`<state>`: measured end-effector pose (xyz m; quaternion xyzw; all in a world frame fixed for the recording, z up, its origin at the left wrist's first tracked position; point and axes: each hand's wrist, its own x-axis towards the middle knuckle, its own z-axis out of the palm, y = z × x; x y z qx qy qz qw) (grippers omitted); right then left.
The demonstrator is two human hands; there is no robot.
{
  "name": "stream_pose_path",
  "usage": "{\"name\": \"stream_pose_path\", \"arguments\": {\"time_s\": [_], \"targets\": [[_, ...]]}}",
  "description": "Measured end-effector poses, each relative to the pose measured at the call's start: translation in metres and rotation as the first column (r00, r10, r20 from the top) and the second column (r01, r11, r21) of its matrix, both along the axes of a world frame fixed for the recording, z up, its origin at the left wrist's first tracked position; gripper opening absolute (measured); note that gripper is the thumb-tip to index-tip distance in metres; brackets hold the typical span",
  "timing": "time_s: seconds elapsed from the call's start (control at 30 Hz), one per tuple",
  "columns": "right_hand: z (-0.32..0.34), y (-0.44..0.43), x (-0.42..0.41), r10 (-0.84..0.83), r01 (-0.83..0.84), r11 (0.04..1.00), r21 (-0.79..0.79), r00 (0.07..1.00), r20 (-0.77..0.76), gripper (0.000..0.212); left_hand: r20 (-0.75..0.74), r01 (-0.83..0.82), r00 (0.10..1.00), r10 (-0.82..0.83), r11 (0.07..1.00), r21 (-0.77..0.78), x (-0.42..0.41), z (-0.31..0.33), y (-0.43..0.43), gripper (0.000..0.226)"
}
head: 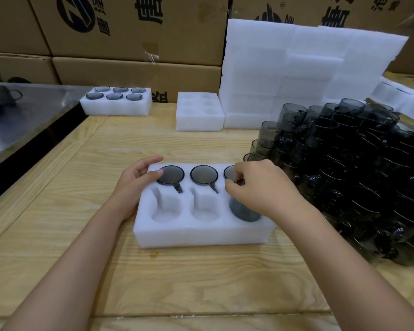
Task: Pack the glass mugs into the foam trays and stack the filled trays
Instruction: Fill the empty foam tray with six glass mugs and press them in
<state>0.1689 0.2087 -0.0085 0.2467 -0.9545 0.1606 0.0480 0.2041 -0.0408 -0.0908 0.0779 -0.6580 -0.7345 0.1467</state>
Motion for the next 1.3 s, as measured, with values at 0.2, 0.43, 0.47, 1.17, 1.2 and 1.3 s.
{"name": "stream_pose_path", "arguments": {"time_s": [0.2, 0.43, 0.47, 1.17, 1.2, 1.3], "targets": [[-0.016, -0.002, 0.005, 0.077, -0.076, 0.997, 0.010, 0.981, -0.180, 0.032, 0.000, 0.005, 1.000, -0.005, 1.000, -0.013, -0.001, 0.000, 0.000, 0.031], [-0.033, 0.004, 0.013, 0.084, -0.118, 0.982, -0.148, 0.972, -0.220, 0.025, 0.003, -0.003, 1.000, 0.004, 1.000, -0.019, 0.000, 0.001, 0.001, 0.032], [-0.032, 0.005, 0.012, 0.090, -0.123, 0.979, -0.160, 0.976, -0.198, 0.024, 0.004, -0.005, 1.000, 0.005, 1.000, -0.020, 0.000, 0.001, 0.001, 0.032], [-0.039, -0.026, -0.015, 0.244, -0.264, 0.941, 0.213, 0.963, 0.116, 0.074, 0.023, -0.018, 1.000, 0.018, 1.000, -0.009, 0.001, 0.006, 0.005, 0.033], [-0.042, -0.028, -0.016, 0.221, -0.240, 0.944, 0.225, 0.969, 0.107, 0.074, 0.024, -0.020, 1.000, 0.020, 1.000, -0.005, 0.001, 0.006, 0.005, 0.033], [-0.048, -0.030, -0.016, 0.191, -0.208, 0.959, 0.192, 0.976, 0.101, 0.075, 0.027, -0.031, 0.999, 0.031, 1.000, -0.003, 0.001, 0.005, 0.006, 0.033]]}}
